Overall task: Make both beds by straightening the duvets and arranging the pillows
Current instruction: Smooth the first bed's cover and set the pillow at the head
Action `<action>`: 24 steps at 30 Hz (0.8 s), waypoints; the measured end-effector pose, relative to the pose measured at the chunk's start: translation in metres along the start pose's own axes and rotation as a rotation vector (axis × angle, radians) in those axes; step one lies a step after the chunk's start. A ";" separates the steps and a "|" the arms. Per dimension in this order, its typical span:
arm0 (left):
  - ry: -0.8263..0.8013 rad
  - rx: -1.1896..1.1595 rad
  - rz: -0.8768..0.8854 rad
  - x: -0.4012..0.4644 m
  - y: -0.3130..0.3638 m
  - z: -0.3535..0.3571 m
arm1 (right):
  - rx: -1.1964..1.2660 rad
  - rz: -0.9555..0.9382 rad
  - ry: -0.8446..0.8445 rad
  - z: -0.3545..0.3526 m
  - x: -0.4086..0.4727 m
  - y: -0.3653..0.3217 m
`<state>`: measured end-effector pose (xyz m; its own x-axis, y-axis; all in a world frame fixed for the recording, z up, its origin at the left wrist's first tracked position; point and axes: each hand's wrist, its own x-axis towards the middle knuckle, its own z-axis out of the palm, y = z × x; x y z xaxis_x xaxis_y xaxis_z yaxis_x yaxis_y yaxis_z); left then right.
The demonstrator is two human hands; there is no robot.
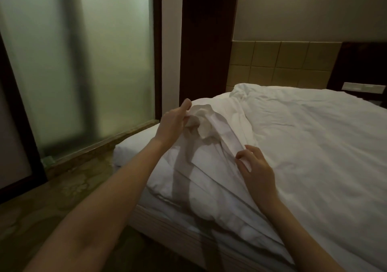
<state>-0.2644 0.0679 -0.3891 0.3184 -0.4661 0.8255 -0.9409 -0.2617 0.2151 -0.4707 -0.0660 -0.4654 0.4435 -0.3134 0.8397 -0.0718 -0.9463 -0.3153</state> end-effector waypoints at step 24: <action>-0.103 -0.221 -0.937 -0.034 -0.071 0.010 | -0.286 -0.166 -0.584 0.058 -0.030 -0.013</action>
<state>-0.2068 0.0939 -0.4377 0.9492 -0.2238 0.2210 -0.2968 -0.4052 0.8647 -0.4310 -0.0401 -0.5119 0.8740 -0.1439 0.4641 -0.1596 -0.9872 -0.0054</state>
